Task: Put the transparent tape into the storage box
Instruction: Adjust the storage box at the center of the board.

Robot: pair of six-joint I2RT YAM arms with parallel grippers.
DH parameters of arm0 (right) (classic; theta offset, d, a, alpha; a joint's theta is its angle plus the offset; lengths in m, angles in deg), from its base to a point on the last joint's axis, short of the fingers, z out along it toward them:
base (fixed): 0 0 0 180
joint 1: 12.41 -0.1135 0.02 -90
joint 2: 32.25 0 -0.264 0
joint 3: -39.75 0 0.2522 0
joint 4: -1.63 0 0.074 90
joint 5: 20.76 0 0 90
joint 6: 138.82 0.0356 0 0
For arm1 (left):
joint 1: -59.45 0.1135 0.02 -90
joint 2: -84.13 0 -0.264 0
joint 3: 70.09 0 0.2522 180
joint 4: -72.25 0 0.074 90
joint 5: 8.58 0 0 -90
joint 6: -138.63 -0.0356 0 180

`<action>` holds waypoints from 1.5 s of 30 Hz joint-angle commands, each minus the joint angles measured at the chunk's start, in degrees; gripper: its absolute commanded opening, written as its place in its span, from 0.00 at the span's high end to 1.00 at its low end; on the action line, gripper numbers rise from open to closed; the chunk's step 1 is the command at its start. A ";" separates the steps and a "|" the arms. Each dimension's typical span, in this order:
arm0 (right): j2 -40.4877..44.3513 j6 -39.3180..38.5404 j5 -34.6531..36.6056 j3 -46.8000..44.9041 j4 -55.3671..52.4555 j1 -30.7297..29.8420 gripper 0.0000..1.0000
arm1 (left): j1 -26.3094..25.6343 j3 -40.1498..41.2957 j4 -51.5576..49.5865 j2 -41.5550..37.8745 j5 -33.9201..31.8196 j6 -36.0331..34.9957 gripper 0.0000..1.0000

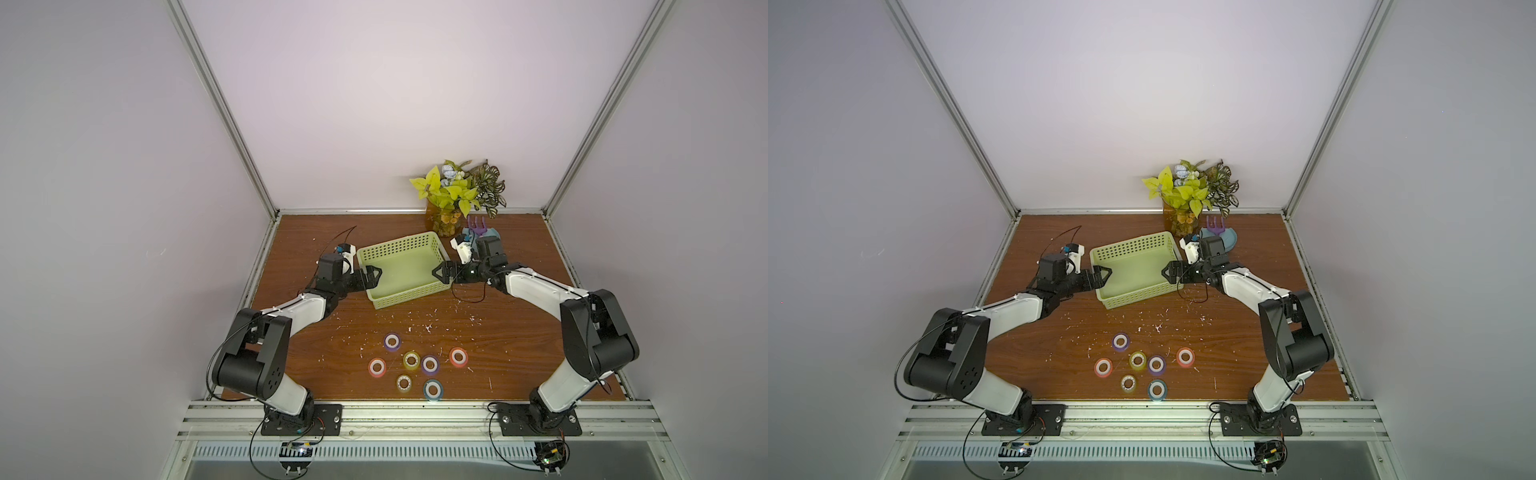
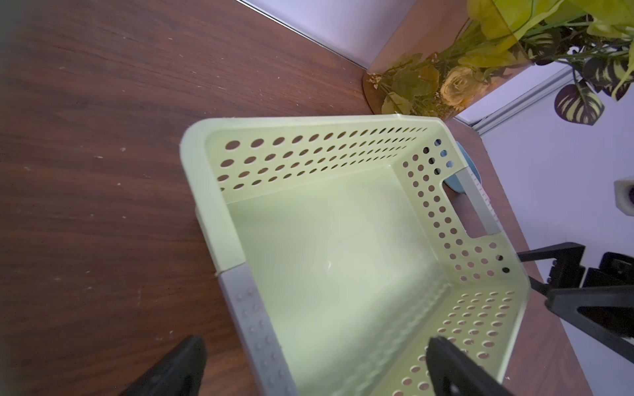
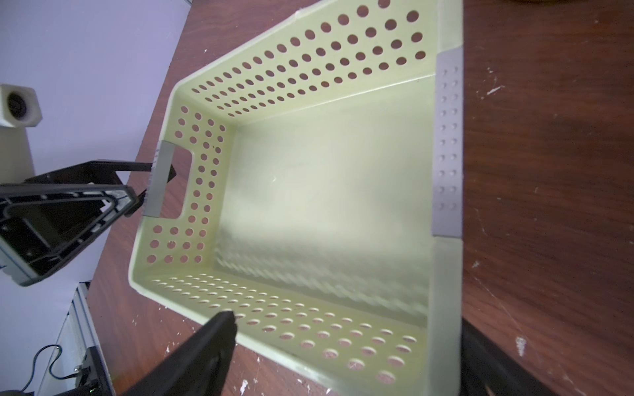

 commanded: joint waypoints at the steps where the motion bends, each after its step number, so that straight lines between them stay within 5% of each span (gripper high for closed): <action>1: 3.79 -0.08 -2.17 -1.31 0.87 -0.55 0.02 | -1.65 -2.00 -1.04 0.80 1.03 -1.59 0.01; 14: 14.17 1.42 0.25 -10.05 0.15 -3.16 0.02 | -4.92 -3.25 -1.86 1.15 0.74 -1.39 0.01; 21: 19.14 1.05 13.68 -12.00 -9.11 -3.39 0.01 | -4.92 -3.63 -4.31 1.05 -3.39 0.79 0.01; 28: 26.16 0.49 19.79 -16.05 -18.67 -4.03 0.01 | -4.27 -0.90 -6.97 -3.96 -8.93 1.89 0.01; 37: 31.93 7.32 21.48 -16.93 -30.94 -12.41 0.01 | -3.87 8.81 -8.20 -16.06 -19.96 -1.63 0.01; 45: 27.61 13.77 25.32 -16.09 -36.29 -22.49 0.01 | -3.86 18.82 -0.45 -22.11 -18.95 -7.43 0.01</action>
